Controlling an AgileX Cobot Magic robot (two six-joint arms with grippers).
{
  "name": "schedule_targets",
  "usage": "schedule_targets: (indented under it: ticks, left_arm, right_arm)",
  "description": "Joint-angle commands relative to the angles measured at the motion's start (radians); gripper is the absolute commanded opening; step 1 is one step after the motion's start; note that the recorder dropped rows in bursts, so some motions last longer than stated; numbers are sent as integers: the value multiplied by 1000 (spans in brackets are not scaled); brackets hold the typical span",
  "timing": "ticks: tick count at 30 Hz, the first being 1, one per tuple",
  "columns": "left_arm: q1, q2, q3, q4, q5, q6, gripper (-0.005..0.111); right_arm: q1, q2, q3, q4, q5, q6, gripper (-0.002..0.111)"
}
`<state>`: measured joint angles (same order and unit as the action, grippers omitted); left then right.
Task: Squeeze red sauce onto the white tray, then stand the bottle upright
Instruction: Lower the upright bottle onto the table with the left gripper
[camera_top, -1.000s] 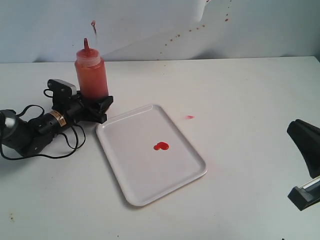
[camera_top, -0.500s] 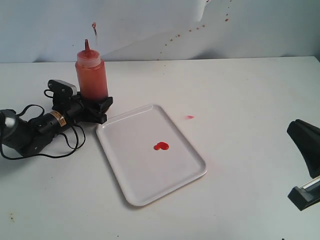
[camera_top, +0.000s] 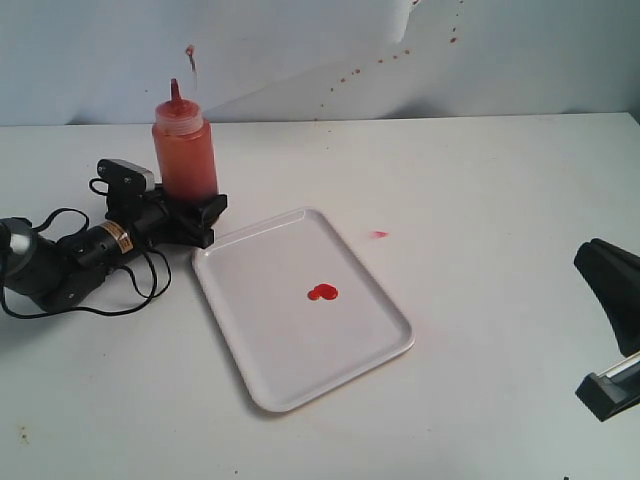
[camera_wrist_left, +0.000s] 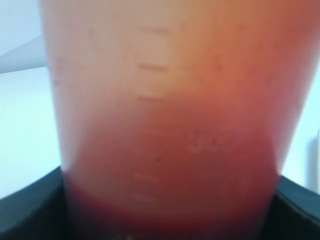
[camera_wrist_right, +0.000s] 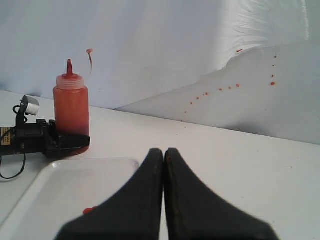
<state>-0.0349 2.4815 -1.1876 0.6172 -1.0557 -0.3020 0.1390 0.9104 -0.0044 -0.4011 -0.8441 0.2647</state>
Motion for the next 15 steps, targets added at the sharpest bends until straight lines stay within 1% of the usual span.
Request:
schedule_targets:
  ticks: [1, 4, 7, 15]
  left_arm:
    - [-5, -13, -4, 30, -16, -43, 65]
    - [-5, -13, -4, 30, -16, -71, 86]
    - [-5, -13, -4, 30, -16, -71, 97]
    - [-5, -13, -4, 28, -16, -71, 97]
  right_arm:
    - [-1, -6, 4, 2, -9, -5, 0]
    - [-1, -6, 4, 2, -9, -5, 0]
    - [-1, -6, 4, 2, -9, -5, 0]
    - [-1, -6, 4, 2, -9, -5, 0]
